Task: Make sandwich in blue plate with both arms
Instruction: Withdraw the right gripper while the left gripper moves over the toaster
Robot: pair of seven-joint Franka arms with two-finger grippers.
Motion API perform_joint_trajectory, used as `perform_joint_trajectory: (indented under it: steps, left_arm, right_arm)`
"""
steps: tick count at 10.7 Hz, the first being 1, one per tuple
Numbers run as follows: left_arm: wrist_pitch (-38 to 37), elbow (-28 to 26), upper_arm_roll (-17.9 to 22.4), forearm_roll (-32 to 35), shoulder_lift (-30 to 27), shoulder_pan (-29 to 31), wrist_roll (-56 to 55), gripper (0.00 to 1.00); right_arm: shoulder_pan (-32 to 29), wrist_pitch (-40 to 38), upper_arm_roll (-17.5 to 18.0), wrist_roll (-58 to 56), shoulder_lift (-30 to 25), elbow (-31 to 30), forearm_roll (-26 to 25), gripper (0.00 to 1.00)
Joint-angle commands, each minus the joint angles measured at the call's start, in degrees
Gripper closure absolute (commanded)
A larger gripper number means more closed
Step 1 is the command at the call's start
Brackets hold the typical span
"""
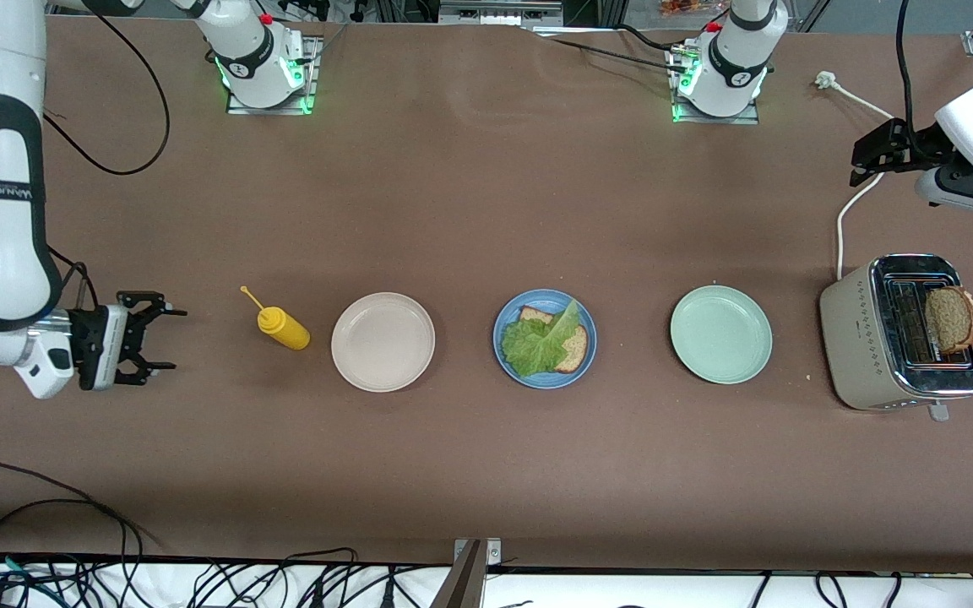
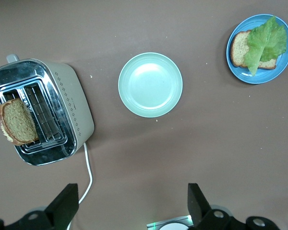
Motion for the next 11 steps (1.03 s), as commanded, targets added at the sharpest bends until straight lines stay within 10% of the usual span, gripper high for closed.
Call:
perform_joint_trajectory:
  steps: [1,11]
  left_arm:
    - [-1.02,1.12,0.01,-0.37,0.21,0.64,0.47,0.00]
    - [-0.41,1.21,0.10,-0.45,1.44,5.19,0.56,0.00]
  right_arm:
    - [0.28,-0.18,2.67,19.35,-8.83,-5.69,-8.13,0.00]
    - [2.21,2.45,15.24,75.28,-31.41,-14.47,-30.11,0.00]
